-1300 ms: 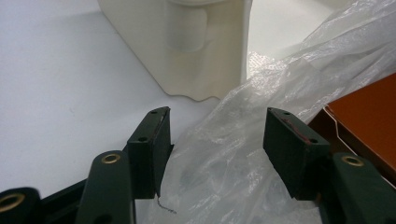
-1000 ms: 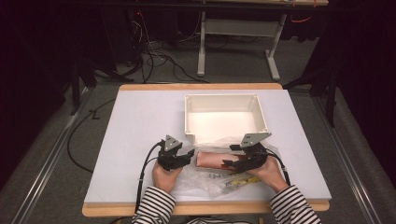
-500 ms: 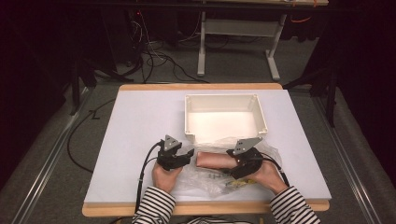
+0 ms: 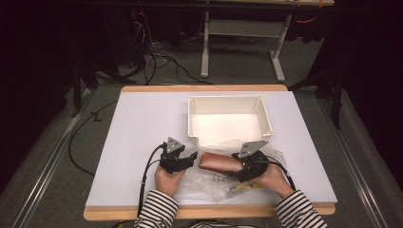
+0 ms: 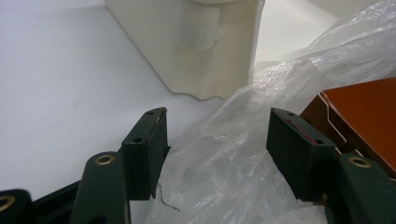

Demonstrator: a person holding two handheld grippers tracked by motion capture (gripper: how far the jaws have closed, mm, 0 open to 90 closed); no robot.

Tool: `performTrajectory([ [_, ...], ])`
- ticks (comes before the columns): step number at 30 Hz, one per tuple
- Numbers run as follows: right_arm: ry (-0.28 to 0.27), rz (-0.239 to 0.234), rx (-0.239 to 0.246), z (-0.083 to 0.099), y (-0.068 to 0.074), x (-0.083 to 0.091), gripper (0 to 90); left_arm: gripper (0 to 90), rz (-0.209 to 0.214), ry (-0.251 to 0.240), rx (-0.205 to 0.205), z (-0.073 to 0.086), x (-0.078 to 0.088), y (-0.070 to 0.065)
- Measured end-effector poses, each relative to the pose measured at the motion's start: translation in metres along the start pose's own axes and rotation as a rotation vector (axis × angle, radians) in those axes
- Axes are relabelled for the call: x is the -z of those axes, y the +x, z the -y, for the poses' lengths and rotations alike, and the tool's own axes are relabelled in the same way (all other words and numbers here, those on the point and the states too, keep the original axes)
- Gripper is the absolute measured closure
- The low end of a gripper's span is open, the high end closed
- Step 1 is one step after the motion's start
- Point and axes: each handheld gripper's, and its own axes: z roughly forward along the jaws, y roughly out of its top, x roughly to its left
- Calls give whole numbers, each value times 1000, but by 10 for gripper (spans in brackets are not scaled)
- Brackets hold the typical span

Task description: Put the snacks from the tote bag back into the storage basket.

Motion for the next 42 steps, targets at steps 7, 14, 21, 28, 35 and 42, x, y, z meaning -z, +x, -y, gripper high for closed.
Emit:
performTrajectory([
  [7, 6, 4, -42, 6, 1, 9, 328, 391, 0, 6, 1, 0, 0, 0],
  [14, 3, 26, -60, 2, 2, 5, 321, 389, -3, 10, -1, 0, -1, -1],
  [21, 50, 48, -42, -1, 3, -9, 301, 385, -4, 15, -3, -1, -2, -1],
  [28, 54, 49, -36, -1, 5, -7, 340, 384, -2, 17, -1, -1, -2, -1],
  [35, 52, 23, -38, 0, 5, -5, 360, 384, -2, 18, 0, -1, -2, -1],
  [42, 35, 16, -33, 0, 6, -1, 366, 382, -1, 17, -1, -1, -2, -1],
])
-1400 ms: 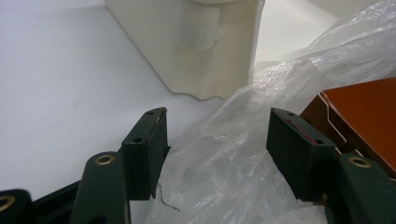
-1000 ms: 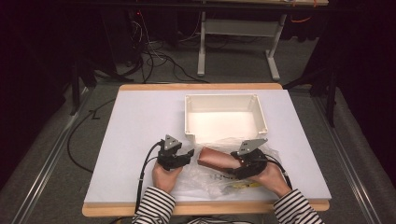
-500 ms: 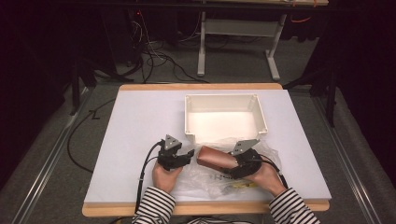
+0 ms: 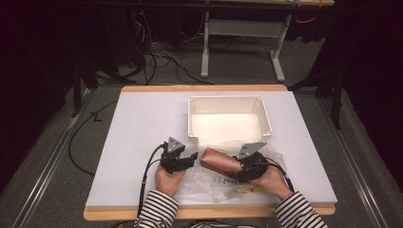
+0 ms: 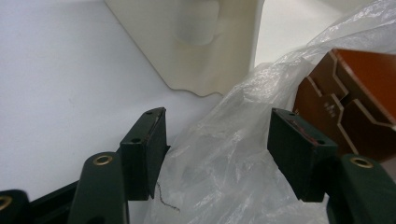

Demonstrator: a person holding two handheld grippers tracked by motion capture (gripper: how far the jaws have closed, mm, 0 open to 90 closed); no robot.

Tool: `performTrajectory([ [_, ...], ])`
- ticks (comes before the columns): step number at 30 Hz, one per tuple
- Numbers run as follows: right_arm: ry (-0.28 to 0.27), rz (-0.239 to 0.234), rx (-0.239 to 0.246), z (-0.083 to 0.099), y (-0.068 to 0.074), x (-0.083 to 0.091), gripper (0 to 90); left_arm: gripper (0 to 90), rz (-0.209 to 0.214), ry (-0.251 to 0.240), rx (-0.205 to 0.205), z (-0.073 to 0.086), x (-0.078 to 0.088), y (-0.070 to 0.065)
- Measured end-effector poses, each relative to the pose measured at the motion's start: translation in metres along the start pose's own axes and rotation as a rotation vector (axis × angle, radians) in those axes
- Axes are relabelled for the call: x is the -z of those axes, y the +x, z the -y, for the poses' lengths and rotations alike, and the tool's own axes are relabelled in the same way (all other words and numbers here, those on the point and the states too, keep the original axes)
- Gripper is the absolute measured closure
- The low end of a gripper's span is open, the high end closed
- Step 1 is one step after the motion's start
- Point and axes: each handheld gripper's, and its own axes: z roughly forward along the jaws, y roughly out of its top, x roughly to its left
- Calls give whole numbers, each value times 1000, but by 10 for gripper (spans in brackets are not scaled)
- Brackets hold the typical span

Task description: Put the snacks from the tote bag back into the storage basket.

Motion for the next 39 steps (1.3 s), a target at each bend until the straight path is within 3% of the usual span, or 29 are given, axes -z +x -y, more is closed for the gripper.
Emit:
performTrajectory([
  [9, -35, -5, -12, 1, 1, 11, 368, 382, -2, -4, -4, 0, 0, -1],
  [18, -45, -12, -57, 1, 0, 16, 368, 382, 0, -1, -4, 0, 0, 0],
  [39, -65, -1, -45, -2, 2, 27, 369, 381, 1, -3, -3, 0, 0, -1],
])
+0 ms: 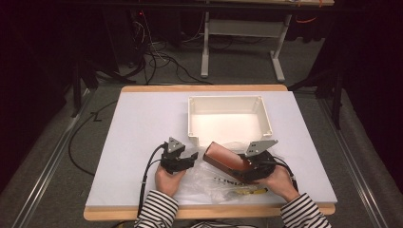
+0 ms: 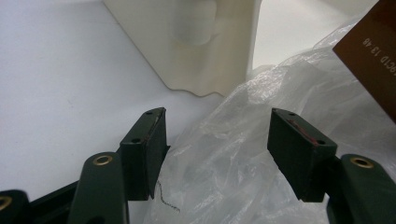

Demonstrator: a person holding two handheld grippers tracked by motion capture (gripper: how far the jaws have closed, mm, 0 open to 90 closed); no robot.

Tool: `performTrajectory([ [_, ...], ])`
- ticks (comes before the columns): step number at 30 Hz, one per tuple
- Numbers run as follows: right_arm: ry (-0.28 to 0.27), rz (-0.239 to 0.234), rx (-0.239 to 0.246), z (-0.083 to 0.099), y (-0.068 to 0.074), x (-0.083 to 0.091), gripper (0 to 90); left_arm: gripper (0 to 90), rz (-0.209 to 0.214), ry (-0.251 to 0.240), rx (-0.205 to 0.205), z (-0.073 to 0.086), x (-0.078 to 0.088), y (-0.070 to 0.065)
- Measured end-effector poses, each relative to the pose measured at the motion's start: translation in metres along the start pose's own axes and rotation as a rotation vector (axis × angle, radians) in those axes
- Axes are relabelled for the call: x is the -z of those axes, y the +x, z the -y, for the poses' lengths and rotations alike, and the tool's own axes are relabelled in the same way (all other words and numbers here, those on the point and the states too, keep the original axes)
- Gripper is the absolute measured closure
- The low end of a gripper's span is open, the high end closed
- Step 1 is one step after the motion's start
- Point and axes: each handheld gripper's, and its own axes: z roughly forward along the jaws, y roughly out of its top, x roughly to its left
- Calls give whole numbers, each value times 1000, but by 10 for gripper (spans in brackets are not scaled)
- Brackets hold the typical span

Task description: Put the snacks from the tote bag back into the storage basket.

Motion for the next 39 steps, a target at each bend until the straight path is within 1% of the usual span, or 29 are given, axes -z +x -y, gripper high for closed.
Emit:
performTrajectory([
  [2, 3, -1, -4, -1, 0, 1, 369, 381, 0, 0, 0, 0, 0, 0],
  [5, 1, 2, 7, -3, 0, 3, 369, 382, 0, 0, 0, 0, 0, 0],
  [10, -3, 2, 2, -6, 1, 7, 369, 382, 0, 0, 0, 0, 0, 0],
  [18, -17, -2, -14, -11, -3, 14, 370, 380, 4, 1, 0, 0, 0, 0],
  [23, -19, -9, -15, -15, -6, 18, 369, 379, 6, 0, -1, 0, 0, 0],
  [28, -27, 1, -13, -21, -8, 25, 369, 379, 6, 1, -1, 0, 0, 0],
  [31, -24, -1, -20, -23, -9, 27, 370, 379, 6, 1, -1, 0, 0, 0],
  [39, -38, -3, -28, -31, -14, 32, 370, 379, 6, 1, 0, 0, 0, 0],
])
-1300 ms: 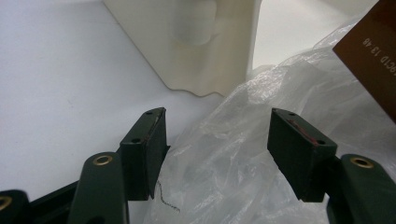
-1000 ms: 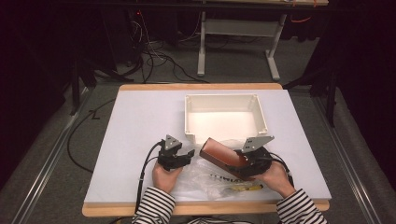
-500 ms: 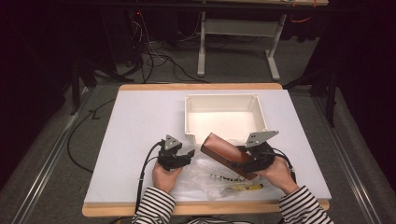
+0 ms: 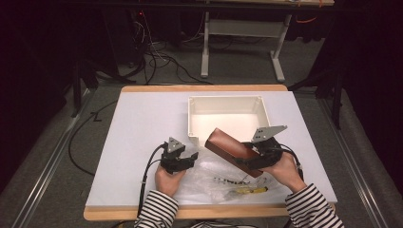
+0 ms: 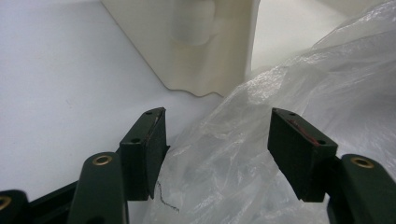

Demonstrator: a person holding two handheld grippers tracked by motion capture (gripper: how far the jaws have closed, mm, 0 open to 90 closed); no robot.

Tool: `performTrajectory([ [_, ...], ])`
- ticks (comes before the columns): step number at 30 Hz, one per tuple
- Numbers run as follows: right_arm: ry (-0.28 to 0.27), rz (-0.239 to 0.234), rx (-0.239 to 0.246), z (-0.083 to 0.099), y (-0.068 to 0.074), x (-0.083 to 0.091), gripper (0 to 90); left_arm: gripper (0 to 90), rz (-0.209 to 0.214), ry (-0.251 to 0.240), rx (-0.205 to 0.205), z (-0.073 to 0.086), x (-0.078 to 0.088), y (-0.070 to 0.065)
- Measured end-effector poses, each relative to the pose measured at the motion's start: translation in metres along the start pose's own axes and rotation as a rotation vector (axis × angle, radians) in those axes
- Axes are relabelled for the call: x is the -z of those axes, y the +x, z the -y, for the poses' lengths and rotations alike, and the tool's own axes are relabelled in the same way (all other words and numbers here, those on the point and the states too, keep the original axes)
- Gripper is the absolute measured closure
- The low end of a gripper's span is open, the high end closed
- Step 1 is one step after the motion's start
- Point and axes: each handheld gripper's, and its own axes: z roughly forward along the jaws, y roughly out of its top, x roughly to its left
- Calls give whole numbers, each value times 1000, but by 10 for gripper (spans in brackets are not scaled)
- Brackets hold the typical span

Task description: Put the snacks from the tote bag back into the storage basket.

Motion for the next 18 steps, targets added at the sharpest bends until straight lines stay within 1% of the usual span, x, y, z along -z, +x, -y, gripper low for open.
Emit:
performTrajectory([
  [10, -4, 11, -6, -12, -3, 3, 370, 379, 1, 0, 1, 0, 0, 0],
  [18, -8, 20, -19, -26, -12, 4, 370, 379, 1, 2, -2, 0, 0, 0],
])
